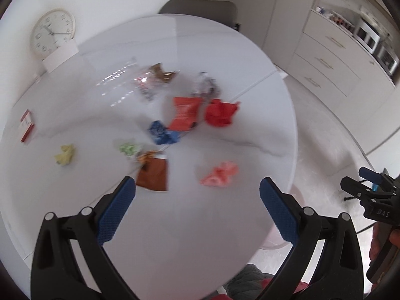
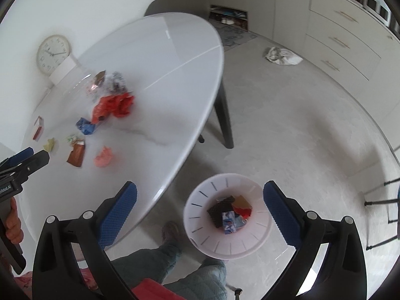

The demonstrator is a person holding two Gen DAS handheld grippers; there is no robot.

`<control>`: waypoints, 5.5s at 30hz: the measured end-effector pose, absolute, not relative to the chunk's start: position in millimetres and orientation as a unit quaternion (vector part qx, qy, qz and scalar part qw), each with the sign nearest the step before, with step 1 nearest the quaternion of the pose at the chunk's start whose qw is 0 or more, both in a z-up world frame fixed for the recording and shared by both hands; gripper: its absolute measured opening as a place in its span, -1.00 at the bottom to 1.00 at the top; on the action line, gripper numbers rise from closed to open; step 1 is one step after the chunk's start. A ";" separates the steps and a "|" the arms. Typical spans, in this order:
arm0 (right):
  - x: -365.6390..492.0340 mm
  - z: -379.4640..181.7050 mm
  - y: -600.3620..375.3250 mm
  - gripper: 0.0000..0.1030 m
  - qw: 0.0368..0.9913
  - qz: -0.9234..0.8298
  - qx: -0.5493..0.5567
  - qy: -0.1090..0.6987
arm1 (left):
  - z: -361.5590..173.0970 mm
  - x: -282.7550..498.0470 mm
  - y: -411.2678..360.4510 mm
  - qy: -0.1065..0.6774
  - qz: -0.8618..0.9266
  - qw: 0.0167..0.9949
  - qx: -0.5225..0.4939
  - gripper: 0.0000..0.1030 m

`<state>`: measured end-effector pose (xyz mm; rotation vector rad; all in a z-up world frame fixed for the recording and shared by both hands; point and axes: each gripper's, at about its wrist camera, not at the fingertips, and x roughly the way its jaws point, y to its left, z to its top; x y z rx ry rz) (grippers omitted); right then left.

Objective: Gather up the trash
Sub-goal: 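Move back to the table and grasp the blue crumpled cloth with the left gripper, then grasp the red crumpled wrapper with the right gripper, then drop the red wrapper from the right gripper and blue cloth from the left into the bin, then move both open grippers back over the table toward the trash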

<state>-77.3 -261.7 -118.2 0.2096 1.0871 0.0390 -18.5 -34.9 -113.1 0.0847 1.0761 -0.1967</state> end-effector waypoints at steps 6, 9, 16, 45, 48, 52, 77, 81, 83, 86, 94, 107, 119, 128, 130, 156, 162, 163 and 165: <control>-63.9 -117.5 -231.1 0.95 0.849 0.035 0.095 0.519 | -122.9 -3.1 -4.7 0.512 -0.077 0.854 0.049 0.85; -59.2 -117.4 -219.1 0.95 0.847 0.037 0.093 0.522 | -132.3 10.2 1.7 0.508 -0.080 0.855 0.064 0.85; -56.3 -119.9 -205.1 0.95 0.840 0.024 0.093 0.534 | -159.9 51.1 -8.9 0.499 -0.110 0.852 0.112 0.84; 40.9 -138.8 -161.4 0.95 0.826 0.056 0.074 0.556 | -227.9 119.3 -11.7 0.563 -0.145 0.811 0.075 -0.24; 65.1 -145.0 -153.8 0.95 0.826 0.060 0.073 0.555 | -220.1 118.0 -4.4 0.561 -0.148 0.812 0.065 -0.25; 91.4 -155.2 -142.2 0.95 0.823 0.067 0.071 0.560 | -206.8 112.7 7.4 0.560 -0.151 0.813 0.046 -0.24; 81.2 -155.8 -154.0 -0.05 0.824 0.069 0.077 0.557 | -145.7 60.4 4.8 0.533 -0.162 0.830 0.030 -0.24; 37.7 -141.2 -180.0 -0.05 0.829 0.055 0.078 0.552 | -138.2 44.9 -16.3 0.526 -0.189 0.828 0.041 -0.24; 14.3 -139.8 -193.8 -0.05 0.827 0.043 0.079 0.556 | -136.0 36.6 -27.7 0.525 -0.202 0.826 0.046 -0.24; -20.7 -141.3 -216.3 -0.05 0.822 0.012 0.075 0.564 | -134.5 21.9 -47.4 0.524 -0.224 0.820 0.056 -0.25; -87.5 -160.4 -266.8 -0.05 0.805 -0.046 0.100 0.583 | -135.1 -15.5 -108.5 0.522 -0.291 0.796 0.095 -0.24; -126.3 -209.1 -300.4 0.60 0.772 -0.080 0.103 0.621 | -145.3 -50.2 -176.4 0.532 -0.342 0.761 0.147 -0.24; -144.3 -197.2 -338.7 0.95 0.772 -0.127 0.129 0.610 | -152.8 -64.6 -213.3 0.538 -0.365 0.741 0.166 -0.24; -150.3 -199.5 -347.7 0.95 0.770 -0.134 0.142 0.608 | -141.6 -79.4 -226.8 0.504 -0.394 0.746 0.184 0.85; -149.7 -198.9 -347.1 0.95 0.770 -0.132 0.142 0.608 | -143.0 -77.3 -222.2 0.504 -0.392 0.747 0.185 0.85; -101.3 -186.9 -278.8 0.95 0.788 -0.063 0.090 0.606 | -129.8 -50.4 -130.2 0.522 -0.264 0.803 0.110 0.85; -67.6 -179.2 -230.6 0.95 0.798 -0.008 0.056 0.600 | -130.4 -36.4 -78.3 0.532 -0.200 0.820 0.071 0.85; -63.5 -178.0 -224.5 0.95 0.799 -0.001 0.052 0.599 | -130.7 -34.6 -65.8 0.534 -0.187 0.822 0.062 0.85; -54.0 -175.3 -208.7 0.95 0.802 0.018 0.040 0.595 | -130.9 -32.8 -48.6 0.535 -0.168 0.826 0.051 0.85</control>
